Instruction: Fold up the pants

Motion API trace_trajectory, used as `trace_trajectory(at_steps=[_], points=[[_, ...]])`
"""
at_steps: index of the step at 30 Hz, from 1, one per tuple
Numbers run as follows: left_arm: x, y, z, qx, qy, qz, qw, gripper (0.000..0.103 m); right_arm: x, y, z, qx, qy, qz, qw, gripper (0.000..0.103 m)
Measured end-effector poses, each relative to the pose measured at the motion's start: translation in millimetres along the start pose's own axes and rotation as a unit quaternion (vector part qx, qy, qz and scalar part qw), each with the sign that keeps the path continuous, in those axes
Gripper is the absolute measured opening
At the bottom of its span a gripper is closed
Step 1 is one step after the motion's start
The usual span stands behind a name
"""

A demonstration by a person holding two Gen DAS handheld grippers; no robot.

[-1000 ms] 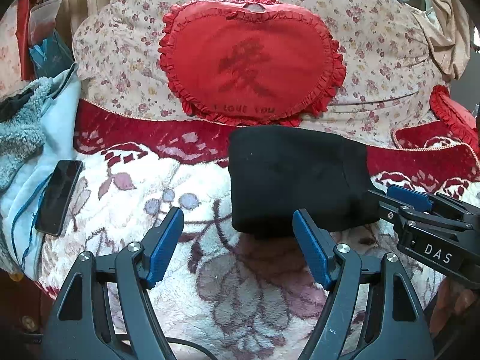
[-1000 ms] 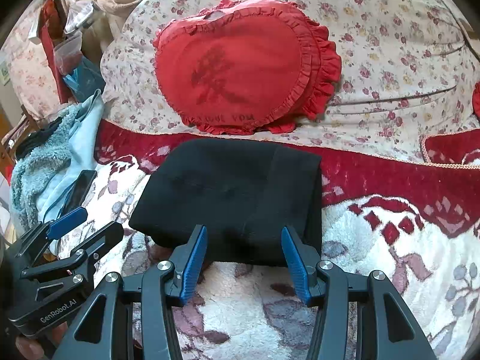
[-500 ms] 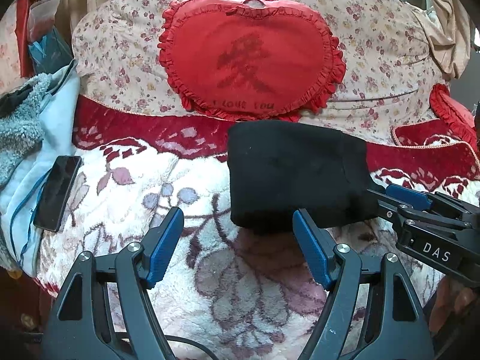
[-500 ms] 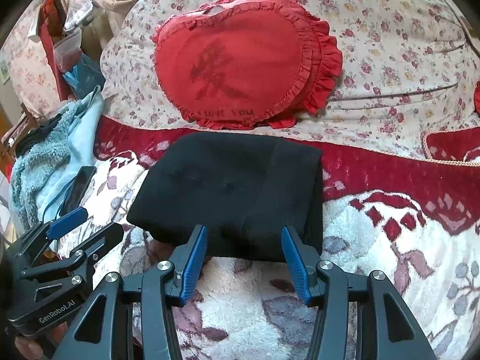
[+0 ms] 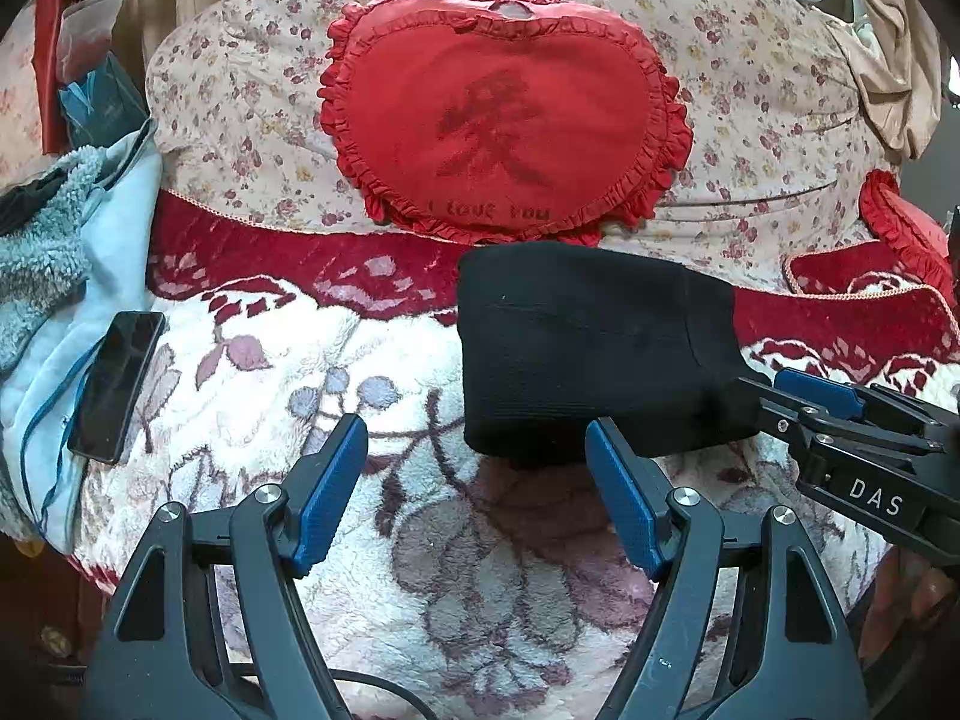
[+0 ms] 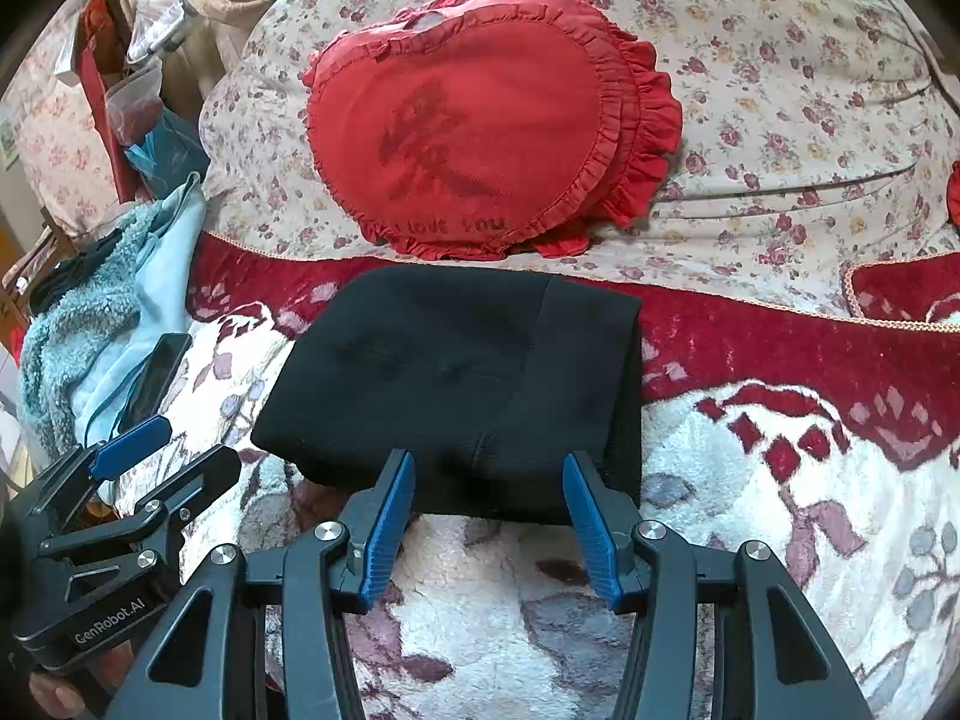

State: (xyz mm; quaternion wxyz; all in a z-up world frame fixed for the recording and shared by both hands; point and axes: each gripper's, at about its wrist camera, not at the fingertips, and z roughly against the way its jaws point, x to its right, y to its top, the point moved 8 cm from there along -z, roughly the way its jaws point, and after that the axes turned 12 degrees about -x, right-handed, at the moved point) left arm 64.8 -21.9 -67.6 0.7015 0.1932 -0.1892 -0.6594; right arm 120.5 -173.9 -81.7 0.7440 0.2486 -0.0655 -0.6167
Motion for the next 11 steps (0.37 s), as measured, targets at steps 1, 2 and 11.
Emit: trace_trajectory(at_steps=[1,2,11], points=[[0,0,0,0.001,0.000,0.000,1.0000,0.076,1,0,0,0.000,0.000,-0.001,1.000,0.050],[-1,0,0,0.001,-0.001,0.000,1.0000,0.076,3,1,1,0.000,0.000,-0.001,1.000,0.050],[-6,-1,-4,-0.003,-0.001,0.005,1.0000,0.075,30,2,4,0.012,-0.010,-0.020,1.000,0.050]])
